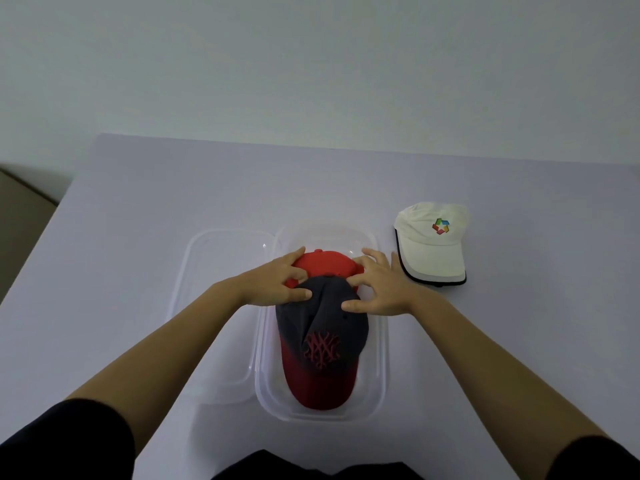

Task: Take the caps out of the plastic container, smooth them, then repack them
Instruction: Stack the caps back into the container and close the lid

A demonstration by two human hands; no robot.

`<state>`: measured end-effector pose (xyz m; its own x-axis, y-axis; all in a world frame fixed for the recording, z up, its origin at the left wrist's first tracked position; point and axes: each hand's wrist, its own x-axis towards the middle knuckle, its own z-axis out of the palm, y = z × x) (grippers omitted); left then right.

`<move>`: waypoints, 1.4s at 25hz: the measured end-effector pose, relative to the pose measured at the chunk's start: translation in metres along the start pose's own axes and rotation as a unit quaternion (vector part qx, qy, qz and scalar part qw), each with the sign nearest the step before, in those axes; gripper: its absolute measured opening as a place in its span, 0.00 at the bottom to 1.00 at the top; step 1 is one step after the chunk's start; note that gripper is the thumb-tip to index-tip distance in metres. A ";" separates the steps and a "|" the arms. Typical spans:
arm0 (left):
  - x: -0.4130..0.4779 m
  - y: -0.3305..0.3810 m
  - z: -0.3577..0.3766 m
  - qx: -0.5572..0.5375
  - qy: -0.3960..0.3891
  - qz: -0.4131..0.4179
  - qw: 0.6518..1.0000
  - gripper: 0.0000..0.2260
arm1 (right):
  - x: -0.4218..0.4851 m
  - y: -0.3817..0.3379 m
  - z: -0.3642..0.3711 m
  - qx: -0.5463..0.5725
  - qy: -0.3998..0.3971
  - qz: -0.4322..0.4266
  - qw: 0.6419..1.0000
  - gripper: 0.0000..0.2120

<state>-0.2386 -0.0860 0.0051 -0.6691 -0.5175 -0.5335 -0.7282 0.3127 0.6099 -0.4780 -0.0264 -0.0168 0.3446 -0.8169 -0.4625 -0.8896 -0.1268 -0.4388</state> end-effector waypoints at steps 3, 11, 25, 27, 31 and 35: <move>0.004 0.000 0.001 0.024 0.003 0.002 1.000 0.13 | 0.001 -0.001 -0.001 -0.019 0.001 0.013 1.000 0.20; 0.008 -0.003 0.007 -0.026 0.033 0.009 0.999 0.10 | -0.010 0.002 -0.008 0.024 -0.009 0.024 0.999 0.14; -0.004 0.022 0.019 -0.170 0.233 -0.150 0.946 0.20 | -0.043 -0.064 0.052 0.223 0.321 0.068 0.918 0.42; 0.008 0.021 0.011 -0.196 0.151 -0.193 0.949 0.14 | -0.044 -0.090 0.084 0.291 0.310 0.120 0.897 0.51; 0.025 0.017 0.009 -0.264 0.141 -0.237 0.924 0.11 | -0.031 -0.106 0.117 0.297 0.279 0.191 0.893 0.59; 0.024 0.015 0.011 -0.230 0.135 -0.222 0.938 0.08 | -0.032 -0.107 0.112 0.290 0.296 0.171 0.894 0.53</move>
<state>-0.2672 -0.0855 -0.0053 -0.2074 -0.7174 -0.6651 -0.7439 -0.3259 0.5835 -0.3602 0.0767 -0.0412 -0.2900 -0.9282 -0.2333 -0.5479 0.3608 -0.7547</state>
